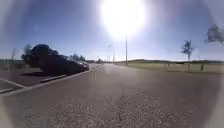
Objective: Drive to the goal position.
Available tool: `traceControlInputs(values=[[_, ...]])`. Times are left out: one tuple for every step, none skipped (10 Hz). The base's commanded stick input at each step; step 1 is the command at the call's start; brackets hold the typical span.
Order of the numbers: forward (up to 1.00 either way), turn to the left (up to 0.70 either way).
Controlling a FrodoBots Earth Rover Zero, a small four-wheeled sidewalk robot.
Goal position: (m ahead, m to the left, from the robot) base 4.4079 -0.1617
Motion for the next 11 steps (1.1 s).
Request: traceControlInputs(values=[[0.70, 0.00], [0.70, 0.00], [0.70, 0.00], [0.70, 0.00], [0.70, 0.00], [0.70, 0.00], [0.70, 0.00], [0.70, 0.00], [0.70, 0.00], [0.70, 0.00], [0.70, 0.00]])
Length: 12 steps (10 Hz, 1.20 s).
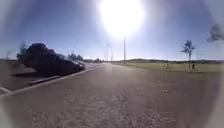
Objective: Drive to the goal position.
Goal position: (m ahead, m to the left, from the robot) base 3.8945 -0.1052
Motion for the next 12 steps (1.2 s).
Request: traceControlInputs(values=[[0.70, 0.00], [0.70, 0.00], [0.70, 0.00], [0.70, 0.00], [0.70, 0.00], [0.70, 0.00], [0.70, 0.00], [0.70, 0.00], [0.70, 0.00], [0.70, 0.00], [0.70, 0.00], [0.70, 0.00]])
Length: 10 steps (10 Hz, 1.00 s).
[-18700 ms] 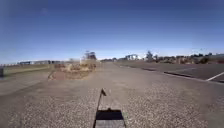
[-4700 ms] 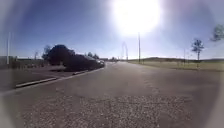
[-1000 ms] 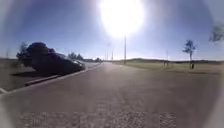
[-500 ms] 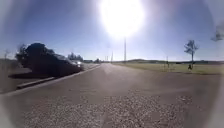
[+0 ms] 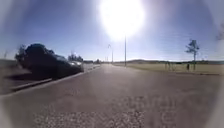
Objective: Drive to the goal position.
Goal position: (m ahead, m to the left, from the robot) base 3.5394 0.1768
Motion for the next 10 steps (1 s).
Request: traceControlInputs(values=[[0.70, 0.00], [0.70, 0.00], [0.70, 0.00], [0.70, 0.00], [0.70, 0.00], [0.70, 0.00], [0.70, 0.00], [0.70, 0.00], [0.70, 0.00], [0.70, -0.05]])
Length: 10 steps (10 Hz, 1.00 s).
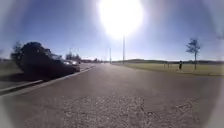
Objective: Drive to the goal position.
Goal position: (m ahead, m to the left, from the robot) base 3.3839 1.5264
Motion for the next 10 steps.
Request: traceControlInputs(values=[[0.70, -0.21], [0.70, -0.35], [0.70, -0.35], [0.70, -0.35], [0.70, -0.35], [0.70, -0.35], [0.41, -0.21], [0.09, -0.05], [0.00, 0.00], [0.00, 0.00]])
